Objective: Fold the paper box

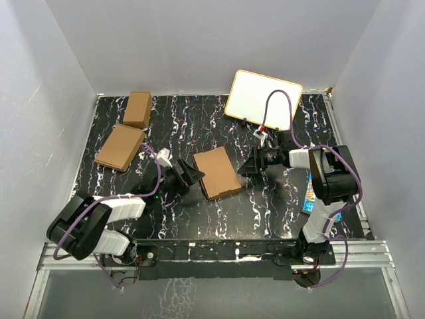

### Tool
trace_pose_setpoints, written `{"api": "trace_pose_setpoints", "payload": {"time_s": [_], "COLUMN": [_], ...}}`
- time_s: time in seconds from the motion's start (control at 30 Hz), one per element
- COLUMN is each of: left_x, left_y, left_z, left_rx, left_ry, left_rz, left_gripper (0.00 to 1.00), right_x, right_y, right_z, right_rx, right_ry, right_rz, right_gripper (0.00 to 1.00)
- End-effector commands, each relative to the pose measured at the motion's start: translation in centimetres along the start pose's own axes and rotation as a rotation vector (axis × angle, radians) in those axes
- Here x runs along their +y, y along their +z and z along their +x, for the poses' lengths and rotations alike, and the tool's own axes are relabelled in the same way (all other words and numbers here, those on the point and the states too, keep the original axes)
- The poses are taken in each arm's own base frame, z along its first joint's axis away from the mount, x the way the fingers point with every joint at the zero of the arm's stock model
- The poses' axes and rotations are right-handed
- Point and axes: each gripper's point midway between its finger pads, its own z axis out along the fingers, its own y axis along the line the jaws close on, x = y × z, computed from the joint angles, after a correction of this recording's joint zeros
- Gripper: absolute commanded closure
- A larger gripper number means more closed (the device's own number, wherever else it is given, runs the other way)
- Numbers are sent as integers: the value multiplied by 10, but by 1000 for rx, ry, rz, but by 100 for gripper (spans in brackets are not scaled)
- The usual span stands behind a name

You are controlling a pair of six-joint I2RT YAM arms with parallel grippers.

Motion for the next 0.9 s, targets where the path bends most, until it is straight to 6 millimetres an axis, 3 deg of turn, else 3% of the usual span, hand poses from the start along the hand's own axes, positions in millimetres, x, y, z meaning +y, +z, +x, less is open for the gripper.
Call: {"api": "trace_pose_setpoints", "payload": {"time_s": [0.0,0.4,0.63,0.87], "left_x": [-5,15,32,26], "left_y": [2,13,22,32], "left_z": [-1,11,17,19], "left_rx": [-4,44,75,88], "left_ry": [-9,-50,-88,-131], "left_rz": [37,-34,-114,-78], "left_gripper": [3,3,4,4], "right_x": [2,-9,-28,-44], "right_y": [4,34,32,23], "right_z": [-17,-6,-3,11], "right_rx": [-26,7,0,7], "right_ry": [-37,112,139,250], "right_rz": [-17,88,199,200], "right_gripper": [31,39,74,84]}}
